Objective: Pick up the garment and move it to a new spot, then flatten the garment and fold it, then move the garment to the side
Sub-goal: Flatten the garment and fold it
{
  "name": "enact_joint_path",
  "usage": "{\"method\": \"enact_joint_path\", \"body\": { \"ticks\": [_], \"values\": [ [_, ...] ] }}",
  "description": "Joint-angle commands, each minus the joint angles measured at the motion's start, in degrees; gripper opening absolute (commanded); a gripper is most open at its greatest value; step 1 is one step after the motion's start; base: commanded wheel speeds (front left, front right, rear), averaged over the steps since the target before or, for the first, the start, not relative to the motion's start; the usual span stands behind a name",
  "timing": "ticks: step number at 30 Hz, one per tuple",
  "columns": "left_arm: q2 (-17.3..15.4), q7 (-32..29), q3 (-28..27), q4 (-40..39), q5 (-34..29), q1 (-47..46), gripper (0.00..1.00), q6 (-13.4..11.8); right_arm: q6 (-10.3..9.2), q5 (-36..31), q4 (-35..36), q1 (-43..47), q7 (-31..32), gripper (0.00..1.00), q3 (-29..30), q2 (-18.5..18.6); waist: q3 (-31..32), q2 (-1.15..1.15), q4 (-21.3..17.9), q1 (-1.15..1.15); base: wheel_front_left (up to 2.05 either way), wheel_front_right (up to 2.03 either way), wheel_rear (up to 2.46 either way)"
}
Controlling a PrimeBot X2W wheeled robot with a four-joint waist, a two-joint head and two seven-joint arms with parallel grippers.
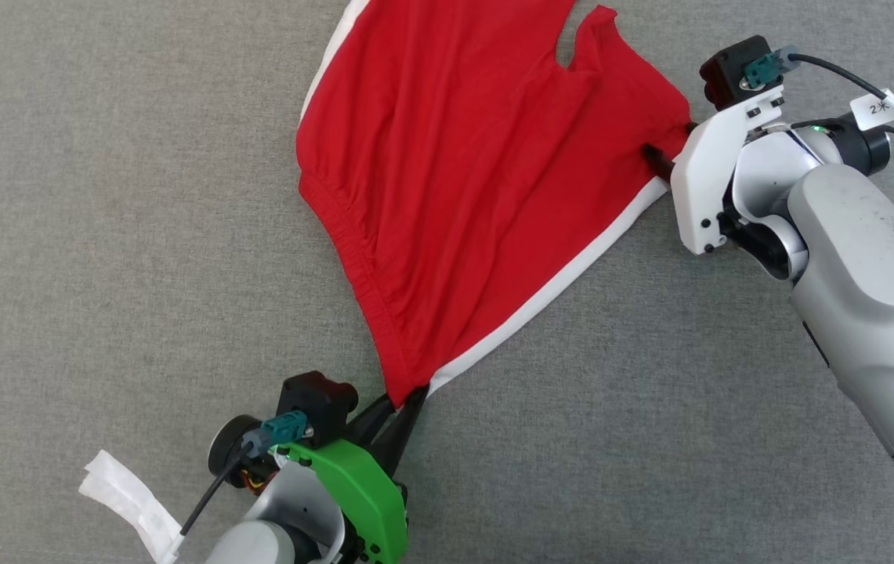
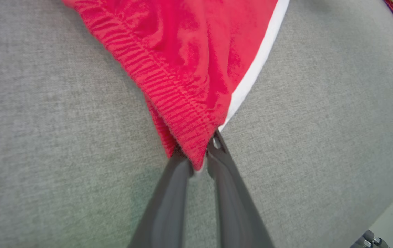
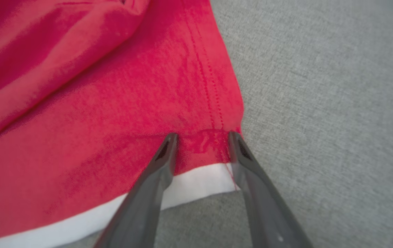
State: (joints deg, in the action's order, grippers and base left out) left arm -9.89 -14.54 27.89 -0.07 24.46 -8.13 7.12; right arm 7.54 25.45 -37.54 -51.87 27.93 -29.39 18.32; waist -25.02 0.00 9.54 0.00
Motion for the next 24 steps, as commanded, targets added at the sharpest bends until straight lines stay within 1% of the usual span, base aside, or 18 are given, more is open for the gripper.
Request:
{"method": "enact_joint_path", "body": {
  "ticks": [1,6,11,18,24],
  "values": [
    [-0.2,0.6,0.2,0.5,0.5,-1.0,0.00,0.3,-0.09,1.6,-1.7,4.2,1.9,0.00,-1.3,0.5,0.0,0.00,0.1,0.00,0.00,0.00,0.00],
    [-0.8,1.9,0.6,1.3,1.3,-2.3,0.00,0.3,-0.09,3.4,0.0,3.0,2.1,0.00,-1.4,2.2,0.4,0.00,0.1,0.00,0.00,0.00,0.00],
    [-1.4,2.7,-0.1,0.4,2.3,-2.7,0.00,0.3,-0.09,7.5,2.9,2.6,1.9,0.00,-1.0,2.6,1.2,0.00,-0.5,0.00,0.00,0.00,0.00],
    [-2.2,3.0,-1.8,-3.8,3.7,-2.4,0.00,-0.4,-0.08,15.7,8.4,3.5,1.5,0.00,2.3,3.6,2.9,0.00,-1.7,0.00,0.00,0.00,0.00],
    [-2.7,3.2,-3.7,-8.3,5.2,-1.0,0.00,-1.5,-0.06,19.7,13.7,6.2,1.7,0.00,4.6,5.9,5.5,0.00,-3.0,0.00,0.00,0.00,0.00]
  ]
}}
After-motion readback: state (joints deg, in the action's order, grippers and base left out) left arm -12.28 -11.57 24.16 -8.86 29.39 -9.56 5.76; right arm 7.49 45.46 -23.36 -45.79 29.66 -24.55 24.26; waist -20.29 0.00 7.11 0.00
